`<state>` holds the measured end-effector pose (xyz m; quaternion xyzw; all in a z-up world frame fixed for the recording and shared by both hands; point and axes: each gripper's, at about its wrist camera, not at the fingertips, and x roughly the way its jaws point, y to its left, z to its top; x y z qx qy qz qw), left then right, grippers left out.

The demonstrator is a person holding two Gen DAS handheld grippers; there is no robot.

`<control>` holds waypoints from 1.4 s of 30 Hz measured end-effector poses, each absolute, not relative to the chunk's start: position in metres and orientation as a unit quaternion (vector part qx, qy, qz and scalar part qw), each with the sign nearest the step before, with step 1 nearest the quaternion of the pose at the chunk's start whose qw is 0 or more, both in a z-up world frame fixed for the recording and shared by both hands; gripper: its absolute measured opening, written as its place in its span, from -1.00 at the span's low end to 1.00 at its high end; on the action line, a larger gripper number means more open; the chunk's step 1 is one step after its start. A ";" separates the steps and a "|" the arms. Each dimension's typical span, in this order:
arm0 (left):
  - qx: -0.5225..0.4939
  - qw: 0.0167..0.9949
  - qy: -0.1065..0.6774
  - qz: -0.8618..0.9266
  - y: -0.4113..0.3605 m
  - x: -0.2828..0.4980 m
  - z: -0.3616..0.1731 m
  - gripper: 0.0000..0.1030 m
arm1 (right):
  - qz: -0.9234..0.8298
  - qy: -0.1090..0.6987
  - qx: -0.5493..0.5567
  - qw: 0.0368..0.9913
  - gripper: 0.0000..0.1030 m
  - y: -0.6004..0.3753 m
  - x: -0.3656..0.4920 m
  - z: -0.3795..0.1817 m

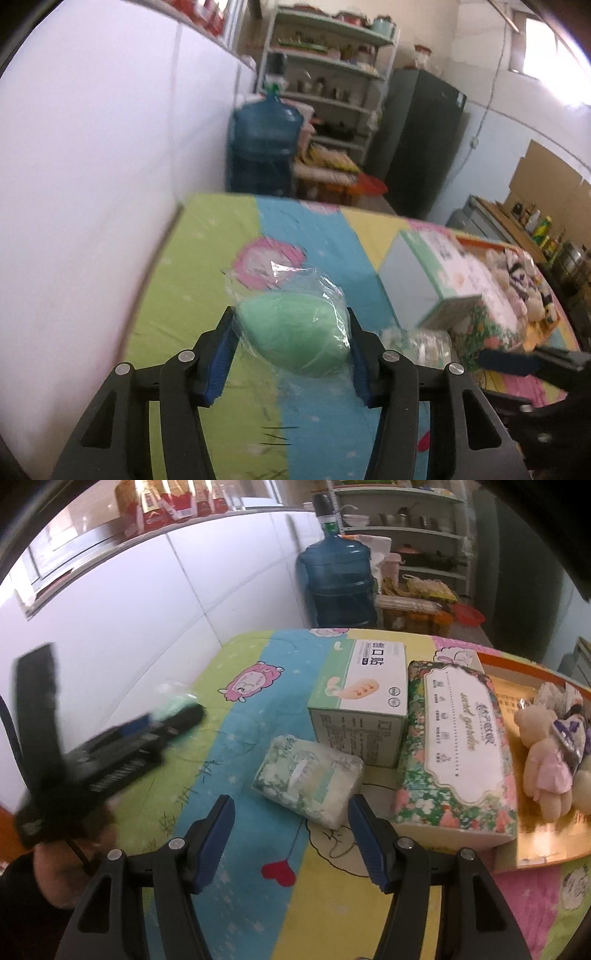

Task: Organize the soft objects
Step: 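Grasp the green ball bag with the left tool while the right tool grasps the floral packet, then carry the green ball bag with the left tool while the right tool carries the packet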

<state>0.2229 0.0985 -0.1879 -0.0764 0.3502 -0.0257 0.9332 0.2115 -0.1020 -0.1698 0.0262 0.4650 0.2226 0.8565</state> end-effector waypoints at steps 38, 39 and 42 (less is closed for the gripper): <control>-0.108 0.932 0.346 -0.020 0.143 0.209 -0.186 0.07 | 0.125 0.501 0.003 0.856 0.51 -0.065 0.233 -0.211; -0.107 0.932 0.346 -0.021 0.143 0.209 -0.186 0.07 | 0.126 0.502 0.004 0.856 0.51 -0.066 0.231 -0.211; -0.104 0.933 0.344 -0.023 0.144 0.205 -0.184 0.07 | 0.133 0.504 0.009 0.854 0.51 -0.067 0.226 -0.208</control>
